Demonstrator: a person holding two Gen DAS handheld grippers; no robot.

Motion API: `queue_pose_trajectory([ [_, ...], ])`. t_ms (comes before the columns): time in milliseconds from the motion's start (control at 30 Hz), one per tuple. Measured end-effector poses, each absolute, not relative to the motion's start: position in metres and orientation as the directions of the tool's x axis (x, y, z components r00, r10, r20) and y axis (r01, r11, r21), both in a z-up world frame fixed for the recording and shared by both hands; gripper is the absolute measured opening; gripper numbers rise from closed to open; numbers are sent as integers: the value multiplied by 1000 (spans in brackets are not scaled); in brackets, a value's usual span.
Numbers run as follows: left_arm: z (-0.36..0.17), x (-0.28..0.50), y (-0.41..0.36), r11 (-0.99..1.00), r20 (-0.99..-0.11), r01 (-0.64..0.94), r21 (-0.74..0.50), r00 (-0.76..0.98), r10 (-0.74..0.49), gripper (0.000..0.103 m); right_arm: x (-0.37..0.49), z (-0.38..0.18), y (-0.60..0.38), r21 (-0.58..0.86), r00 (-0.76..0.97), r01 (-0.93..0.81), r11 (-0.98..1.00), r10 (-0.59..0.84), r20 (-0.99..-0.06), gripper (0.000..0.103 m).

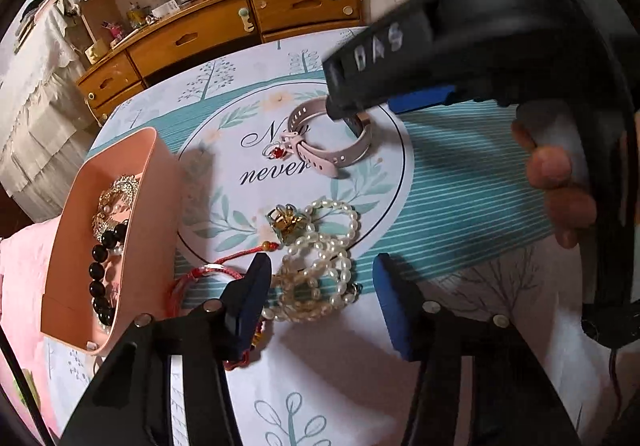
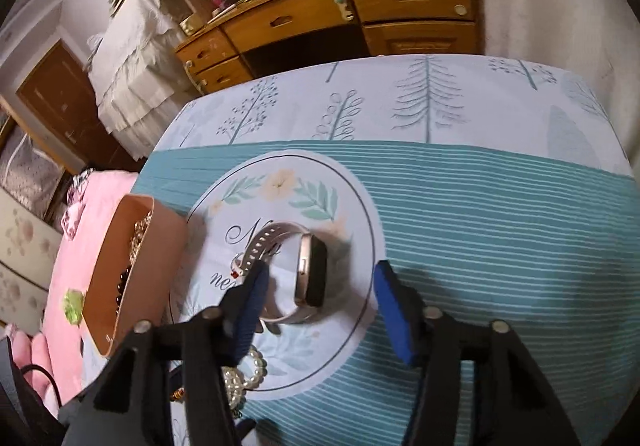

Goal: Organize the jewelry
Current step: 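Move the right tool over the pink-strap watch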

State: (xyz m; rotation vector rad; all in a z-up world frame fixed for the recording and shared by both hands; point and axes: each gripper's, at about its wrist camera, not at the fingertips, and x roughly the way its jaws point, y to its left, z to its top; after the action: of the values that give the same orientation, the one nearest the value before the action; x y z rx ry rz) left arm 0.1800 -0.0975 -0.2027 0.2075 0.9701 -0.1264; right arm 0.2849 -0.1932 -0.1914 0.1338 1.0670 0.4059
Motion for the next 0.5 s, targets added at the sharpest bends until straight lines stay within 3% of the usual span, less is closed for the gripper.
queue_pose_trajectory([
  [67,-203,180,-95,975,-830,205,84,555,-46,44,284,-193,-187,246,418,-291,925,354,-836,32],
  [167,-204,181,-92,978,-821,191,82,570,-43,37,284,-196,-185,246,397,-318,916,364,-842,18],
  [267,-204,180,-92,973,-811,206,102,584,-39,27,284,-200,-187,278,373,-326,904,393,-841,15],
  [300,-204,179,-92,972,-808,208,112,588,-33,15,283,-200,-188,285,371,-328,901,400,-838,14],
  [500,-202,179,-84,977,-811,202,71,582,-61,8,280,-202,-192,293,371,-315,903,401,-838,13],
])
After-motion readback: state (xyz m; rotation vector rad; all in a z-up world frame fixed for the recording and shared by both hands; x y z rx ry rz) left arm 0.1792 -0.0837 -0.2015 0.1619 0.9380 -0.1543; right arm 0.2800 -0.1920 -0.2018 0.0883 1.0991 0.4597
